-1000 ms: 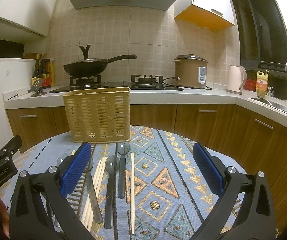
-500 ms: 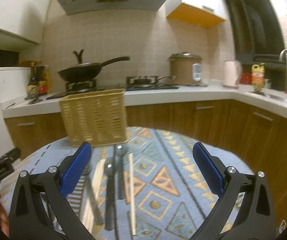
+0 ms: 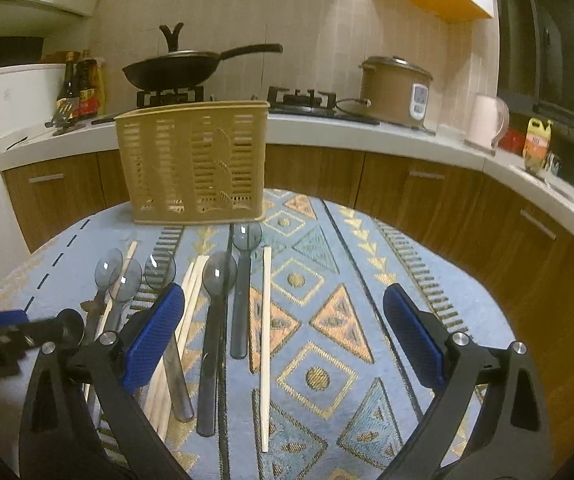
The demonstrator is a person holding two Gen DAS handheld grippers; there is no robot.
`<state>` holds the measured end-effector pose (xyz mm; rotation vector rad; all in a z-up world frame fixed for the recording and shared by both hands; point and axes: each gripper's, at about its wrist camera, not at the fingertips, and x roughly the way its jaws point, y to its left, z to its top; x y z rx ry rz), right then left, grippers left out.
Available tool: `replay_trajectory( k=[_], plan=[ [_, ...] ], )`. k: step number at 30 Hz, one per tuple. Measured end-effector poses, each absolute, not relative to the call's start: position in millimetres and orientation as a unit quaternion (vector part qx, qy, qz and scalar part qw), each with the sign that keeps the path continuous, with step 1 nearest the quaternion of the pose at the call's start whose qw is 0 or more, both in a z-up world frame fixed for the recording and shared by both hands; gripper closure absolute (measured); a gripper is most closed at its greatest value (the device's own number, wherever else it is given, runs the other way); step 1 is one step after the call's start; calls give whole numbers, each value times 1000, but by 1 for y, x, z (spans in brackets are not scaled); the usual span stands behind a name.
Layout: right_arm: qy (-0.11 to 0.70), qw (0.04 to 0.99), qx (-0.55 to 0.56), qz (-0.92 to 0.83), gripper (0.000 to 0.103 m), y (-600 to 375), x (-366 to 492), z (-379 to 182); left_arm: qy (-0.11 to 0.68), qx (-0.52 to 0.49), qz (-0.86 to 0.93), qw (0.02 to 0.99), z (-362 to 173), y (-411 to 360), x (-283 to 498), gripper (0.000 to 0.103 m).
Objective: Organize utensils
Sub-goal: 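Lower the left tool and close it on the black spoon's handle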
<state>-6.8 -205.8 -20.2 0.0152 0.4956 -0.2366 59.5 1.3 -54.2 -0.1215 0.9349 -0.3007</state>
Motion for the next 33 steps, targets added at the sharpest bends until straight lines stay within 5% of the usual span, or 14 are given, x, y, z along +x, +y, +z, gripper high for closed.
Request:
replay_trajectory(
  k=[11,15,18,33],
  plan=[
    [266,957,42,-109,10,-219,-2,-22,462,13,-88,883,-58,-21,76,37],
    [289,951,69,-87,14,-229,6,-25,456,28,-82,886,-58,-27,77,47],
    [326,937,106,-67,21,-245,19,-30,452,40,-75,888,-56,-25,78,67],
    [433,896,103,-6,42,-259,127,-24,458,-84,-182,866,-46,22,95,67]
  ],
)
